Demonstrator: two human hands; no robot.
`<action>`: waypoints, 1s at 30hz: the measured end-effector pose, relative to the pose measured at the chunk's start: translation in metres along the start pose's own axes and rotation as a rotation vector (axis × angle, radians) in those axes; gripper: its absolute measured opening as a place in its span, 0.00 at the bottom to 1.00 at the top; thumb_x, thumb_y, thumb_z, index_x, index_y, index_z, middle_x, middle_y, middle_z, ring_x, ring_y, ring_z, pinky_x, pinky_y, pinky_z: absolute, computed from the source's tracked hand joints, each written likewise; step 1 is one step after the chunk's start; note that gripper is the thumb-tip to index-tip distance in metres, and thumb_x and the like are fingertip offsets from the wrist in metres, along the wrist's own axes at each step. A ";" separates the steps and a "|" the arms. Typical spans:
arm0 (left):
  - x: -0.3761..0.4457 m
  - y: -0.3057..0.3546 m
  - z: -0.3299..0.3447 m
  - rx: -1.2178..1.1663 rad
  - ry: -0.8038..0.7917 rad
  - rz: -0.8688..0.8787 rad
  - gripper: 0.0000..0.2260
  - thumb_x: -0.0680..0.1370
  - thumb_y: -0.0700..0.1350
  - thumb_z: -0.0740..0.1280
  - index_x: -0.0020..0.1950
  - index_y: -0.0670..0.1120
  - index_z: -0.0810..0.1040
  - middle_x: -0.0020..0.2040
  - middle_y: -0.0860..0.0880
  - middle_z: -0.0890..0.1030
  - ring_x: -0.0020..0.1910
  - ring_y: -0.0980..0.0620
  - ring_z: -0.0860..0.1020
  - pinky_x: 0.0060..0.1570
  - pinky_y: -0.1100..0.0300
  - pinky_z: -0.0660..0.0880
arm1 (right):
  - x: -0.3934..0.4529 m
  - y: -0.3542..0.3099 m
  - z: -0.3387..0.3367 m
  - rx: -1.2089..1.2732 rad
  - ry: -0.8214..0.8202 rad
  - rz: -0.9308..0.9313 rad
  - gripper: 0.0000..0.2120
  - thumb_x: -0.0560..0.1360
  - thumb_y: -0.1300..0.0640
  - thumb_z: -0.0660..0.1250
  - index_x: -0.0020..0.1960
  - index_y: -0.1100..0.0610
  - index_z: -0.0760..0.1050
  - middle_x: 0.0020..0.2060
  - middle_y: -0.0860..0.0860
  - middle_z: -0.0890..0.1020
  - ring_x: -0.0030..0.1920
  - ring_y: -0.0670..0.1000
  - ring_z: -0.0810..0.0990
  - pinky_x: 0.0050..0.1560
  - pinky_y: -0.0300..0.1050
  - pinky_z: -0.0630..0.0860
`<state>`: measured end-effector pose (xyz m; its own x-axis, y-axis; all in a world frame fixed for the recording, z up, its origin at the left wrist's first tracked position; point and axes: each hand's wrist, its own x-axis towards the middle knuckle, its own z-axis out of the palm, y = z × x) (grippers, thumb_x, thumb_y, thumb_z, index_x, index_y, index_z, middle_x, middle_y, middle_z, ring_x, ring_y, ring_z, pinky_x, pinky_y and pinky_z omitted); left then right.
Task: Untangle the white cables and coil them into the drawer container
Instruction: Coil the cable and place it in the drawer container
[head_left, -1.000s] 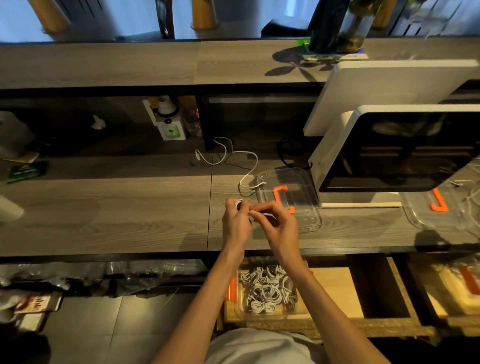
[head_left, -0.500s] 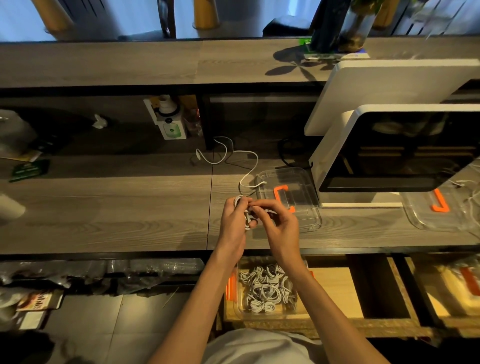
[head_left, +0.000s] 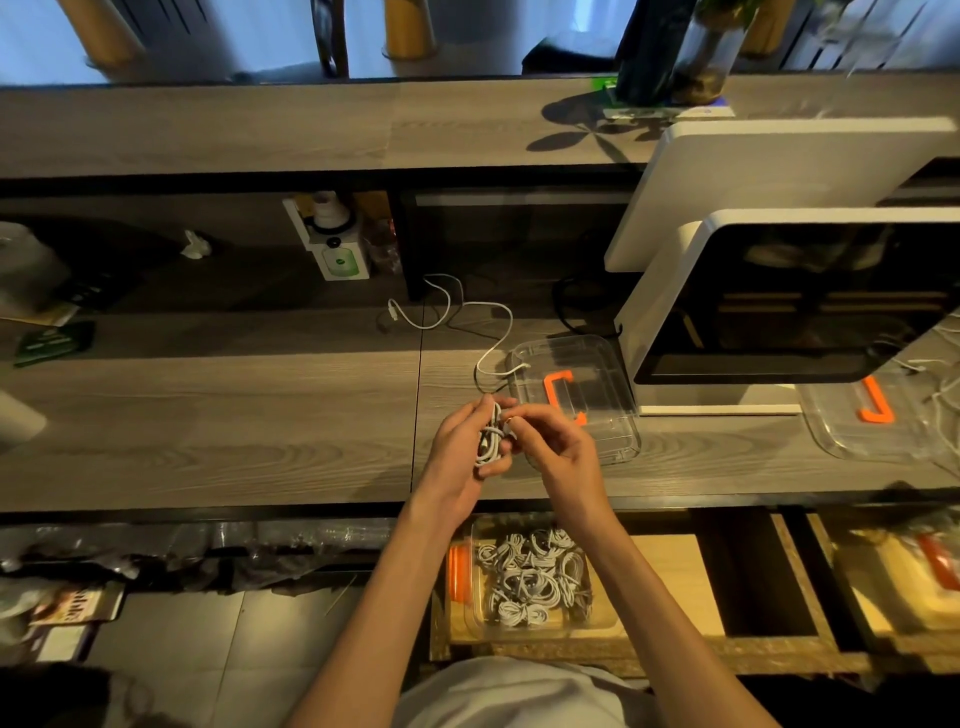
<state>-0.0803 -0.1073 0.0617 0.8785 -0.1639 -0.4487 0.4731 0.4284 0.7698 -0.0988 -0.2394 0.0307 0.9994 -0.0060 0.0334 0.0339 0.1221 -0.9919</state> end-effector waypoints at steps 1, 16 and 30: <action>0.000 -0.001 0.001 0.032 0.014 0.007 0.13 0.86 0.44 0.57 0.62 0.36 0.74 0.42 0.44 0.77 0.32 0.54 0.72 0.21 0.67 0.63 | 0.001 -0.001 -0.001 -0.014 -0.001 -0.012 0.08 0.80 0.64 0.68 0.58 0.61 0.82 0.56 0.53 0.85 0.59 0.55 0.83 0.62 0.53 0.80; 0.004 -0.012 0.009 0.235 0.232 0.008 0.12 0.87 0.49 0.54 0.64 0.43 0.70 0.53 0.42 0.78 0.46 0.48 0.79 0.31 0.60 0.71 | -0.010 0.000 0.010 -0.437 0.039 -0.292 0.11 0.79 0.64 0.72 0.60 0.57 0.84 0.53 0.46 0.85 0.56 0.46 0.84 0.57 0.40 0.80; 0.007 -0.017 0.006 0.390 0.329 -0.048 0.21 0.86 0.55 0.51 0.53 0.39 0.75 0.37 0.46 0.74 0.36 0.51 0.74 0.29 0.60 0.69 | -0.006 0.013 0.016 -0.767 -0.048 -0.334 0.05 0.82 0.60 0.66 0.56 0.58 0.79 0.48 0.49 0.78 0.47 0.47 0.78 0.46 0.41 0.76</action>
<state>-0.0818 -0.1212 0.0487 0.8178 0.1401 -0.5582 0.5567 0.0536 0.8290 -0.1042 -0.2215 0.0193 0.9365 0.1228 0.3284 0.3353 -0.5875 -0.7365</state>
